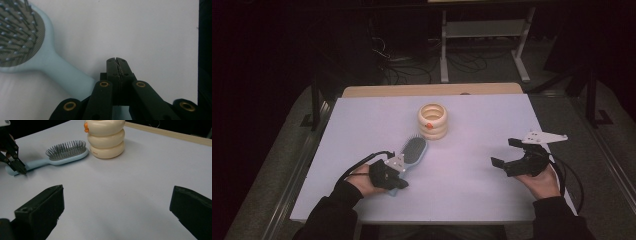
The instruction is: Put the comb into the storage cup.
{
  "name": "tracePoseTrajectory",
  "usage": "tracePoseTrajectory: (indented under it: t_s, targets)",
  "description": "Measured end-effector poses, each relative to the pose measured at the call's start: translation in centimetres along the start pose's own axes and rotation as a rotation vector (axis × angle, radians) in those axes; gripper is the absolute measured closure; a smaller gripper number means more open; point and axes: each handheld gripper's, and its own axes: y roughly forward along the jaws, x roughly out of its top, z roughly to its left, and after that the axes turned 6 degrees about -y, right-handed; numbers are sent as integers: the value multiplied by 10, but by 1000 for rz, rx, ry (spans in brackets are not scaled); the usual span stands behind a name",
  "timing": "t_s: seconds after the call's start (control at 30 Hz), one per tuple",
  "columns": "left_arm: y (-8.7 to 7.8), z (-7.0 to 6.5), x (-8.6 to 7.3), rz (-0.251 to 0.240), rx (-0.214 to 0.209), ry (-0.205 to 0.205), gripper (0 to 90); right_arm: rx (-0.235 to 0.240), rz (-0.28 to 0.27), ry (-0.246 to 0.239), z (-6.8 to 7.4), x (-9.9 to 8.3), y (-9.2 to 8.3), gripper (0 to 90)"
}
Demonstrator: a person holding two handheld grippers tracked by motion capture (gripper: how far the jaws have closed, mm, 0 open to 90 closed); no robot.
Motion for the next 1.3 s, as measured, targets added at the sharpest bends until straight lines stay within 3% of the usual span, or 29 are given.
tracePoseTrajectory:
  t_s: [1.3]
  targets:
    - [-19, 24, -29, -21, 56, -106, 900, 3, 5, -3, 0, 0, 1, 0]
